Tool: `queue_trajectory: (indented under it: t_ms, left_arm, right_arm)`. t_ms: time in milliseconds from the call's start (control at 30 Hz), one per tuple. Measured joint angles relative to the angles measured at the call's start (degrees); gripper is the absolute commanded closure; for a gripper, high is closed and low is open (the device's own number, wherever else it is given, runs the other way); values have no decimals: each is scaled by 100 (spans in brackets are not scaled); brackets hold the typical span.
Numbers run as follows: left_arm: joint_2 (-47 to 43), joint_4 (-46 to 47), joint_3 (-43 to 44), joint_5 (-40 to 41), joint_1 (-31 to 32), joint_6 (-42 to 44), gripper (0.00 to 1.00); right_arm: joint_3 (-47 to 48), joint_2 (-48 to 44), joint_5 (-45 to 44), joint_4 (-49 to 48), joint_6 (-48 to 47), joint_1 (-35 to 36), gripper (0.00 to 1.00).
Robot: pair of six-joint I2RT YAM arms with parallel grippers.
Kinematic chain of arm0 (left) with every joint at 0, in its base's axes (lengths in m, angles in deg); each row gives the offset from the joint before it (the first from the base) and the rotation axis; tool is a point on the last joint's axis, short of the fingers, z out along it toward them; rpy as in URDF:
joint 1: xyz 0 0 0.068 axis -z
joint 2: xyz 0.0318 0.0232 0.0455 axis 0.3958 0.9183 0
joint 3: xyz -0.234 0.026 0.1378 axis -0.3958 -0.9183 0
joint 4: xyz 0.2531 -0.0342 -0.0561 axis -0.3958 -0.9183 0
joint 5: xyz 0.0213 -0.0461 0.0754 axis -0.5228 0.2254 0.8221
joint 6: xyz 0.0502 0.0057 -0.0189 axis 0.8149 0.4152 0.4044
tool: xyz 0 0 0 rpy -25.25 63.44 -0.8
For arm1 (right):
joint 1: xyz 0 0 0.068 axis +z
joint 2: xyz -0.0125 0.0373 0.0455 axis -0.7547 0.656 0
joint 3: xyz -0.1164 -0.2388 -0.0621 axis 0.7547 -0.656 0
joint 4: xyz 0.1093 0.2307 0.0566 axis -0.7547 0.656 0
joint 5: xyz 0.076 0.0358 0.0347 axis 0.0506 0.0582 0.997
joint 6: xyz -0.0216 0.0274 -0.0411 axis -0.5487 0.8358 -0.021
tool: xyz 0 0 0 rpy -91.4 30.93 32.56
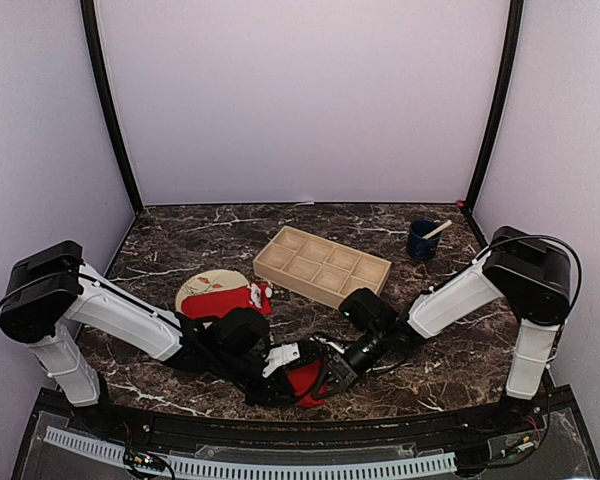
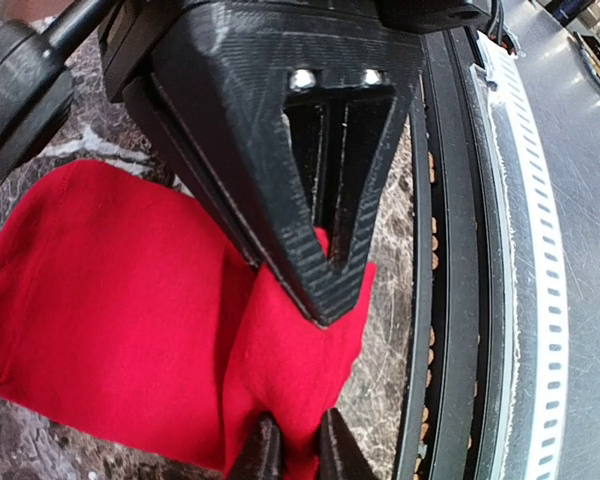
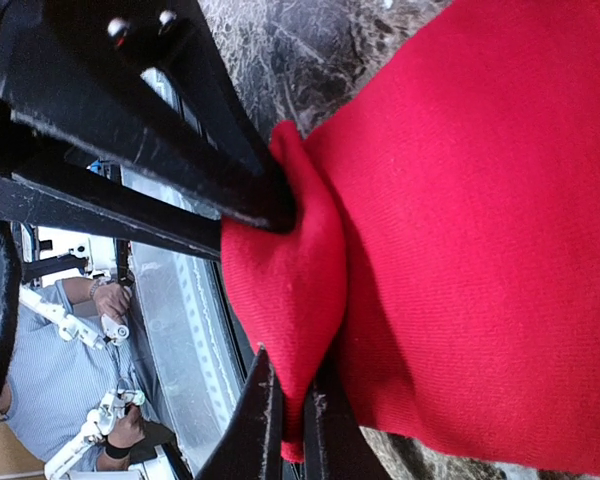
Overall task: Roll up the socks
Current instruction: Roll the sock at the center of the board.
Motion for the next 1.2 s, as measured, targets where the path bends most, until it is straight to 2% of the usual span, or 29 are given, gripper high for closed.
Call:
queue_trajectory:
  t_ms: [167,400,767,933,1200]
  left_arm:
    - [35,-2,35,-24,9,20,92]
    - [133,-129,192,-111,17,31,94]
    - [267,-275,348,-461,-79,-63,94]
    - [323,-402,391,-844,-308,-170,94]
    - [645,-769,691,-1679,-686,-278,94]
  right_arm:
    - [0,0,-61,94,-59,-7,83]
    - [-109,-188,-310,175,-197,-15,73]
    - [-798,-868,-890,-116,-42,-153,70]
    - [-1054,-1215,-1335,-184,-44,-168,70]
    - [-1510,-2267,-2409,-179,-306,-11,70]
